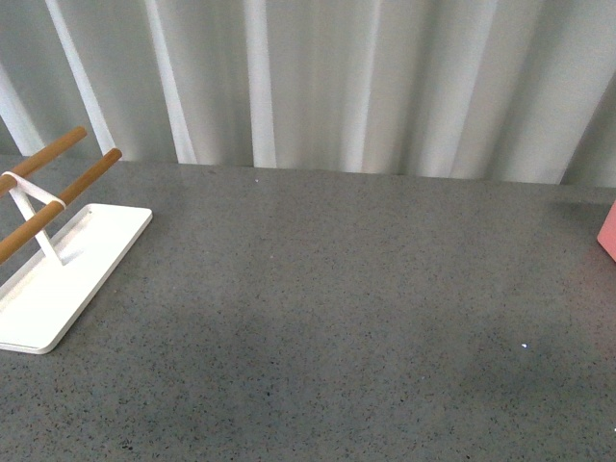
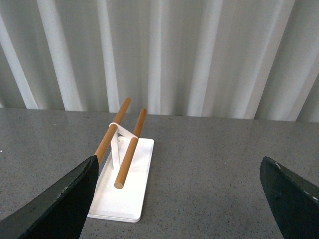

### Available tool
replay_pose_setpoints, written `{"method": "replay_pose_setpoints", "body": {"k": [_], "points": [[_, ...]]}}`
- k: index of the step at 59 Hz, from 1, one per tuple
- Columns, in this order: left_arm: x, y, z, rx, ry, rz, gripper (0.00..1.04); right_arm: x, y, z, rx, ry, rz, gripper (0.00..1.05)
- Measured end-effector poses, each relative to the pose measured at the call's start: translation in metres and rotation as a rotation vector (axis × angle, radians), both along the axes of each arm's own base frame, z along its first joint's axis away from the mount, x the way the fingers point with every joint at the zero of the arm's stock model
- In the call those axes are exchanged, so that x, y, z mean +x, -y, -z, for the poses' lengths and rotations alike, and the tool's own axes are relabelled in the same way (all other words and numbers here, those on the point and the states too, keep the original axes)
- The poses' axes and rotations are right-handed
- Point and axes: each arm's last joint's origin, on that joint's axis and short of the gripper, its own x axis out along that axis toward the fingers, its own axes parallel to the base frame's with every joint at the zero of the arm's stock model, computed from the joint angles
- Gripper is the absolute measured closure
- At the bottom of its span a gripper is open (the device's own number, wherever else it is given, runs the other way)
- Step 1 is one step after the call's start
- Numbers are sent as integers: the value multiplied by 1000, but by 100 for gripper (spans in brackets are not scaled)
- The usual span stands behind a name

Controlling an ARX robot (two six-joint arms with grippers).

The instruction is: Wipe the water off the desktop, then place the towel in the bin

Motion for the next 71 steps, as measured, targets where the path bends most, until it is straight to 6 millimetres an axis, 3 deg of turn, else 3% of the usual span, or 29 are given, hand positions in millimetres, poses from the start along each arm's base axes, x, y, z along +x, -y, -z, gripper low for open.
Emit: {"method": "replay_pose_setpoints", "body": {"k": [37,68,71], "points": [[0,0,0,0,1,0,7,-15,0,3,4,-7,3,101],[0,0,0,0,1,0,7,-15,0,3,5,-7,3,6],[0,0,0,0,1,0,7,-15,0,3,6,-7,3,6]]}}
